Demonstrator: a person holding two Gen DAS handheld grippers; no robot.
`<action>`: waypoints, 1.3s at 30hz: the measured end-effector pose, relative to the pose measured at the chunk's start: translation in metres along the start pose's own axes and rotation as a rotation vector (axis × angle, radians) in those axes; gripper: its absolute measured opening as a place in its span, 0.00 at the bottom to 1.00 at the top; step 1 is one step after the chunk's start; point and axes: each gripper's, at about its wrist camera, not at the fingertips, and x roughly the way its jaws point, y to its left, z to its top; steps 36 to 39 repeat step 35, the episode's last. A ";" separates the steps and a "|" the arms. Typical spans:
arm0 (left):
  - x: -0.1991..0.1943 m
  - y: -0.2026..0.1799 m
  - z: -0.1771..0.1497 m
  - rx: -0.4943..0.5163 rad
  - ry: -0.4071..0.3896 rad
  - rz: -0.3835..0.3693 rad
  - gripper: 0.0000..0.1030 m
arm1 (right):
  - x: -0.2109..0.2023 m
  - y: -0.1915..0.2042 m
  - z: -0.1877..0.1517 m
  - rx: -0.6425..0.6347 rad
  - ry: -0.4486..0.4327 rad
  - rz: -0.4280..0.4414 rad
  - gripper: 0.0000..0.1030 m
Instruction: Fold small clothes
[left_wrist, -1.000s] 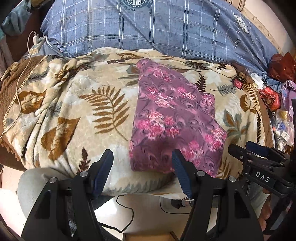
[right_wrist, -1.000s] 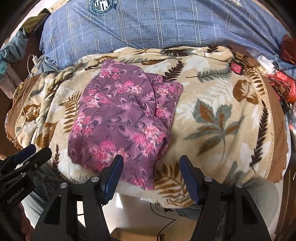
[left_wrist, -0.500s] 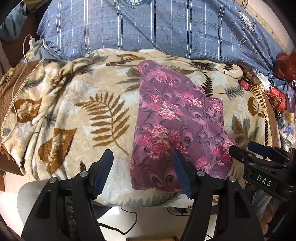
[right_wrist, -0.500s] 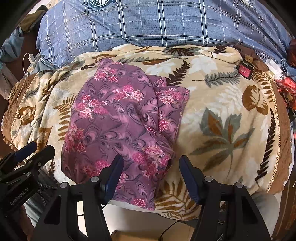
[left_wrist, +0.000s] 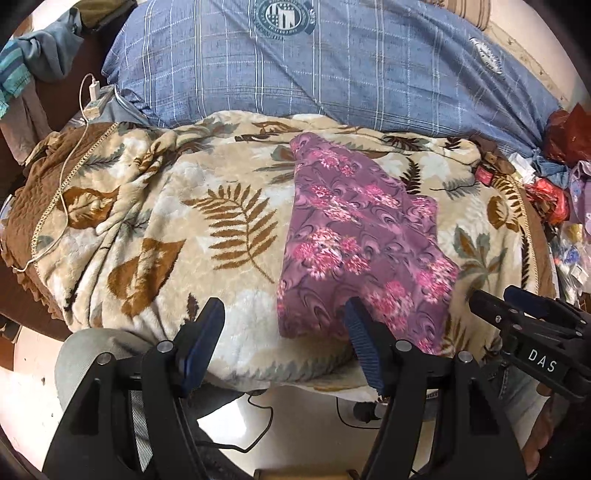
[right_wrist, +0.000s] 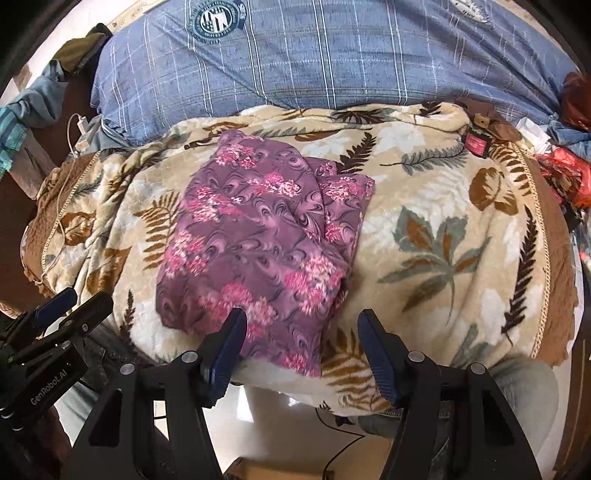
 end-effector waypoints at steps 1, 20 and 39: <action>-0.005 -0.001 -0.002 0.007 -0.009 0.004 0.65 | -0.004 0.000 -0.003 0.003 -0.005 0.002 0.63; -0.036 -0.005 -0.016 0.052 -0.070 0.029 0.66 | -0.037 0.005 -0.021 0.005 -0.055 -0.006 0.63; -0.028 -0.006 -0.015 0.059 -0.127 0.029 0.67 | -0.027 0.005 -0.021 0.007 -0.038 -0.007 0.63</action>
